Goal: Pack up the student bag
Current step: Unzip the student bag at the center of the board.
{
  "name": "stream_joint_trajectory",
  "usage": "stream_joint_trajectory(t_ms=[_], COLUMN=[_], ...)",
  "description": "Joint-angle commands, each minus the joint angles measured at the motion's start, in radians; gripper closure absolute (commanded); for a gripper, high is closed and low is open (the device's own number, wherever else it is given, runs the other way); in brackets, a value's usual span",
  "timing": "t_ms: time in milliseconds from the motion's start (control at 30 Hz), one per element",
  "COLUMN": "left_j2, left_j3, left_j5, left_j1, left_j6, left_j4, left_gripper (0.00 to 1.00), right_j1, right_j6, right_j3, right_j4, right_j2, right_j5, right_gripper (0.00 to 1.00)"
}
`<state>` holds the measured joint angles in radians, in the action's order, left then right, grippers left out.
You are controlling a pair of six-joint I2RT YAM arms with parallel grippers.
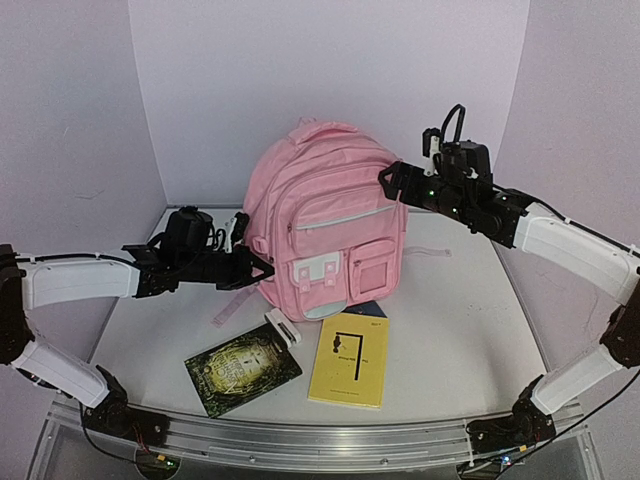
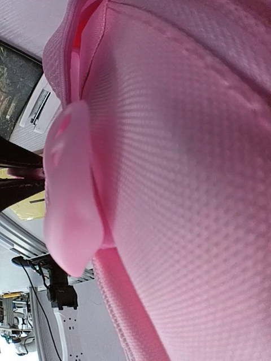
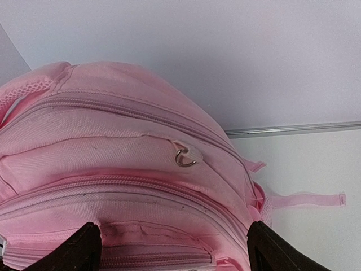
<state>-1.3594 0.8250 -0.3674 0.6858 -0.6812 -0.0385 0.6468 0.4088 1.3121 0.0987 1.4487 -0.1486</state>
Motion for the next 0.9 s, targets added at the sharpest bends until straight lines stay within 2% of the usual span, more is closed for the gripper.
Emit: stream_joint_trajectory(t_ms=[0,500,867], left_j2=[0.026,0.078,0.002], left_j3=[0.017,0.195,0.396], left_j5=[-0.063,-0.124,-0.163], left_j1=[-0.028,-0.04,-0.053], left_j6=[-0.065,-0.061,-0.004], left_j4=[-0.065,-0.052,0.011], left_gripper=[0.96,1.0,1.0], right_j1=[-0.001,0.0,-0.001], right_j6=[-0.018,-0.029,-0.133], right_j3=[-0.016,-0.01,0.01], right_j4=[0.024,0.024,0.019], right_j2=[-0.021,-0.041,-0.095], right_j5=[-0.026,-0.023,-0.003], right_gripper=[0.12,0.12,0.12])
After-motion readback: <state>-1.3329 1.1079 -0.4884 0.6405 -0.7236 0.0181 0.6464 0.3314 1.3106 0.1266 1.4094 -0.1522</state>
